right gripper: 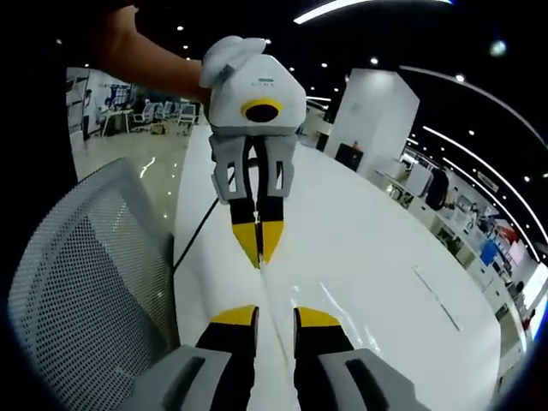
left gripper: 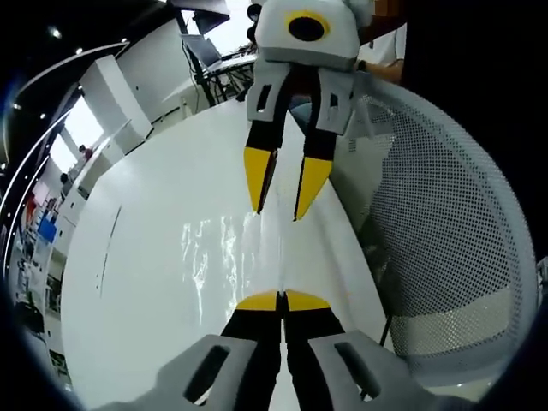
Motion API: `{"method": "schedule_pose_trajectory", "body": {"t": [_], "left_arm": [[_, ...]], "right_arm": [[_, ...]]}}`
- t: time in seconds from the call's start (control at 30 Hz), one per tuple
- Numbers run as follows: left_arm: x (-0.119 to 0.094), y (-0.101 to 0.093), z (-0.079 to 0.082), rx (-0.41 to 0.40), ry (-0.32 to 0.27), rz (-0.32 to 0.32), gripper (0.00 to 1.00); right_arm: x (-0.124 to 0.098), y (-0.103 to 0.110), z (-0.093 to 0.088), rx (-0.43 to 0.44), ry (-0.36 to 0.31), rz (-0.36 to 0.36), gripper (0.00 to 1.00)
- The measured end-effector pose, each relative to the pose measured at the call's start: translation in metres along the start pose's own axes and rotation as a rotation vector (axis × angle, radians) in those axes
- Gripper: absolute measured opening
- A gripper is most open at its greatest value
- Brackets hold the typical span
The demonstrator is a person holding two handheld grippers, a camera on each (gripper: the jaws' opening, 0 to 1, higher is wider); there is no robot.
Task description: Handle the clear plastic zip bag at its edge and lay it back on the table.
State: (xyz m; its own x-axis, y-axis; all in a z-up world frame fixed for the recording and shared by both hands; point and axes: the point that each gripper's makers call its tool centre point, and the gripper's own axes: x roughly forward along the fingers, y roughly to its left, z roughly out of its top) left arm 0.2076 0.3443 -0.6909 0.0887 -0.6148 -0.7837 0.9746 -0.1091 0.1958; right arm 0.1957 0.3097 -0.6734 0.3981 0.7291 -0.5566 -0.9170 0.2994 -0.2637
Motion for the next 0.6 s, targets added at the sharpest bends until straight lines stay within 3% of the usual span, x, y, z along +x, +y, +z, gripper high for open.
{"method": "schedule_pose_trajectory", "body": {"t": [0.6], "left_arm": [[-0.001,0.000,0.010,-0.018,-0.005,-0.006,0.00]], "right_arm": [[0.012,0.008,0.015,-0.059,-0.016,0.033,0.13]]}}
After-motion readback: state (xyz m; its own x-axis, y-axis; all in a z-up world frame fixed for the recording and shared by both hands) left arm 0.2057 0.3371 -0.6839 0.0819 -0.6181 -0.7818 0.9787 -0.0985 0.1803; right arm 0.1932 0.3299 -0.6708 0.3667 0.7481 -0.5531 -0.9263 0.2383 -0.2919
